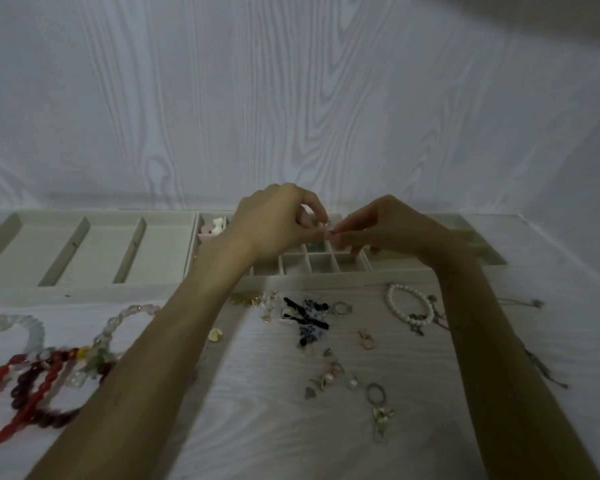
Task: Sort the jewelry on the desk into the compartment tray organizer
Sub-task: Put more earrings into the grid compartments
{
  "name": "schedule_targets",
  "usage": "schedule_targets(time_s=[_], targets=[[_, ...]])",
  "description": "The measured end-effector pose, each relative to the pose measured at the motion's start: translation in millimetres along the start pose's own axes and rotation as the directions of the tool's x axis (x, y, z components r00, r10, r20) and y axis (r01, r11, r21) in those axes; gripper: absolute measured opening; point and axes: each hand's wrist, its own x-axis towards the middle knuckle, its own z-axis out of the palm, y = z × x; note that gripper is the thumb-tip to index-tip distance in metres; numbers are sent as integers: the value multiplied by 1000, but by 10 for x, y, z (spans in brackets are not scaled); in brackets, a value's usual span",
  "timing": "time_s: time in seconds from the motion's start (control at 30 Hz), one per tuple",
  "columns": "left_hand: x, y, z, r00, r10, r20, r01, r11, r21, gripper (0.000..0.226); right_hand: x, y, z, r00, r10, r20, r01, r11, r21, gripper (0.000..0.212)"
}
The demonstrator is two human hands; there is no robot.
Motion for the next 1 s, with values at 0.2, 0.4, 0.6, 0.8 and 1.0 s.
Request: schedule_targets(time_s=[0.2, 0.4, 0.6, 0.8, 1.0], targets=[[49, -115, 56, 999, -16, 46, 18, 999, -45, 15, 82, 105, -48, 997, 29, -68, -29, 1000, 6, 11], [53, -125, 149, 987, 19, 161, -32, 996, 79, 20, 134, 118, -20, 1000, 25, -11, -26, 997, -72, 7], [44, -91, 217, 973, 21, 230, -66, 979, 192, 17, 150, 106, 28, 998, 63, 12, -61, 986, -152, 13], [44, -94, 112, 959, -13, 283, -41, 982, 182, 17, 177, 79, 144, 1000, 17, 17, -12, 968, -251, 19], [25, -159, -101, 968, 12, 250, -48, 989, 140, 32, -28, -77, -100, 992, -52, 116, 94, 917, -388, 28]])
